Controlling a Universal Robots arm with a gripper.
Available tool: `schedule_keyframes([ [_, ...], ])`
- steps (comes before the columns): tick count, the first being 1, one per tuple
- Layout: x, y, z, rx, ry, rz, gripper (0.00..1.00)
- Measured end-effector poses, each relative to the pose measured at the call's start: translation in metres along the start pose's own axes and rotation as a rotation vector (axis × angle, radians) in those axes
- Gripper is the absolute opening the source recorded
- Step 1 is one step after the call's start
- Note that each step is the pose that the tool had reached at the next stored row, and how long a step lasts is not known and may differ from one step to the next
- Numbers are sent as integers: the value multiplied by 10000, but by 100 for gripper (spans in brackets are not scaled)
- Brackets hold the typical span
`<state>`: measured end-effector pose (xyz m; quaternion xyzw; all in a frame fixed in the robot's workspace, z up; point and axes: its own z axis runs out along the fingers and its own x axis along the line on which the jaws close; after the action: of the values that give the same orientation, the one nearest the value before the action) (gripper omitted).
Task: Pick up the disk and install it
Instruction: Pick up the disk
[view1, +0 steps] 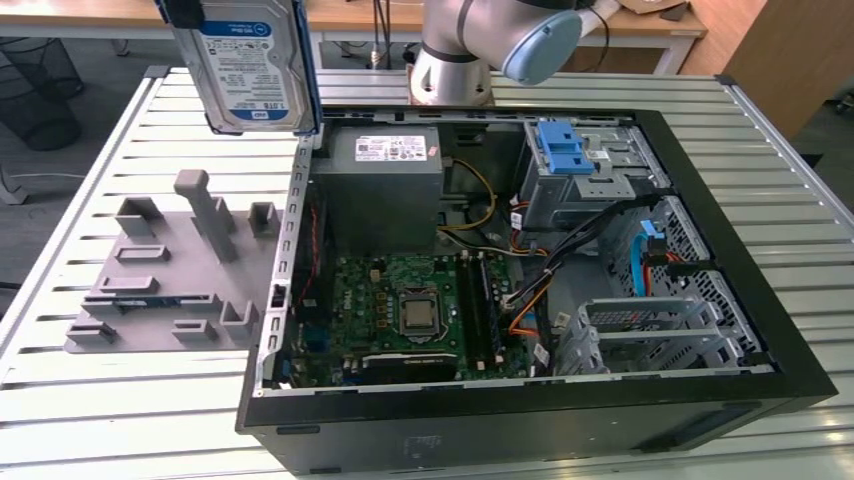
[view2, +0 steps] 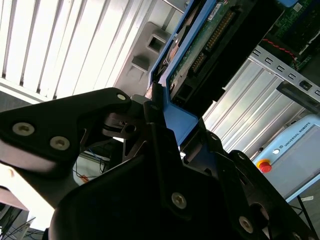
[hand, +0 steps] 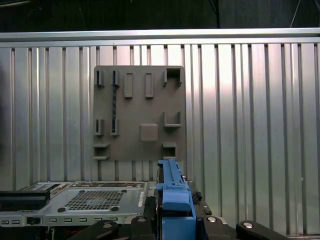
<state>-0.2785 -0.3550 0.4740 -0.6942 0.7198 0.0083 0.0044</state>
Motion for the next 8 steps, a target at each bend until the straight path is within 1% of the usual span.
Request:
schedule_keyframes([
  [8, 13, 0, 0, 0, 1, 0, 36],
])
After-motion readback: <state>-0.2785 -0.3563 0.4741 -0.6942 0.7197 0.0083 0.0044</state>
